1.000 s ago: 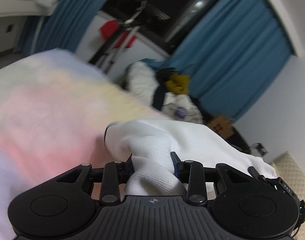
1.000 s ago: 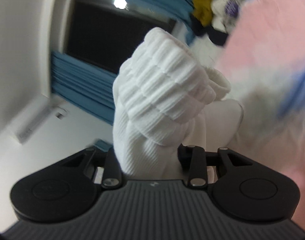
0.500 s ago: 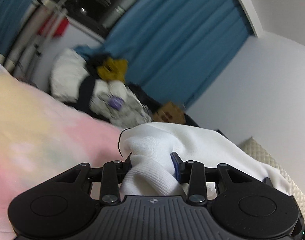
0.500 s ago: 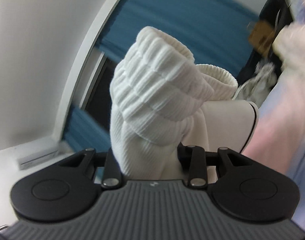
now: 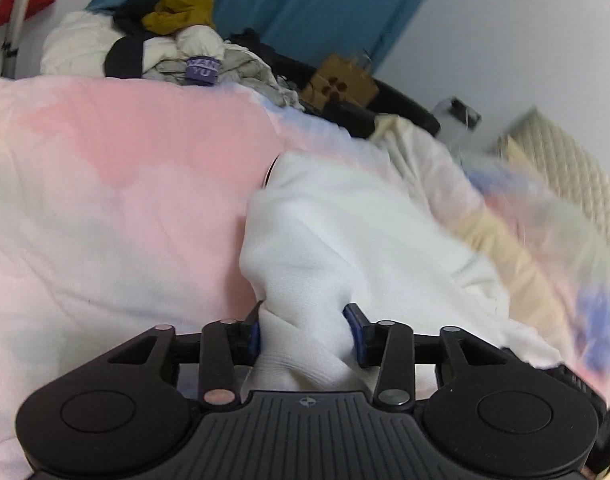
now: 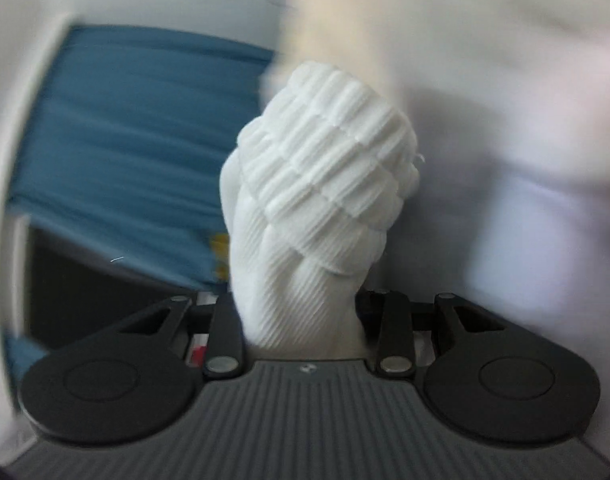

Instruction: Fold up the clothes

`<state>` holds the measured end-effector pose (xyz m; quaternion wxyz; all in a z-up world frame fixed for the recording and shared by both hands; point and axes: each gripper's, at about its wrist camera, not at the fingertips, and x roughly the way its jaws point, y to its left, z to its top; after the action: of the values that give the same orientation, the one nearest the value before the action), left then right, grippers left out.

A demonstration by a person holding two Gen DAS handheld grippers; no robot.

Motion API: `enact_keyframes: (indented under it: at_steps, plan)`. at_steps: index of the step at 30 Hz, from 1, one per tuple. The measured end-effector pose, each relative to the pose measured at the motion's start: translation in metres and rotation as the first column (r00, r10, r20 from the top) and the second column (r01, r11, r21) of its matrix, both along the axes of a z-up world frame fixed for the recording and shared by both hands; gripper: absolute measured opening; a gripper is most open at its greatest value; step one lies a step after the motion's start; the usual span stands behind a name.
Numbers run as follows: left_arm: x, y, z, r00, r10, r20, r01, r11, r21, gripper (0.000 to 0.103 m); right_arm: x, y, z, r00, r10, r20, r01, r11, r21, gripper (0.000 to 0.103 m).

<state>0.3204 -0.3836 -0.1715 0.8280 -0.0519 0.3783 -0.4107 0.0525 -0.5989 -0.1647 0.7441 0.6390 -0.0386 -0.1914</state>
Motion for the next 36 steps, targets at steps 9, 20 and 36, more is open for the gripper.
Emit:
enact_keyframes:
  at_steps: [9,20,36]
  plan:
    - [-0.049,0.026,0.042,0.997,-0.006,0.072,0.000,0.997,0.076,0.049,-0.008,-0.001,0.007,0.999,0.023,-0.038,-0.020,0.996,0.088,0.045]
    - [-0.137,0.106,0.161,0.969,-0.036,0.244,0.016,0.996,0.082,0.065,-0.065,0.055,0.105,0.942,-0.033,-0.334,-0.013,0.991,-0.137,0.059]
    - [-0.273,0.214,0.245,0.909,-0.043,0.415,0.007,0.996,0.089,0.097,-0.122,0.215,0.282,0.858,-0.089,-0.506,-0.301,0.712,-0.635,0.060]
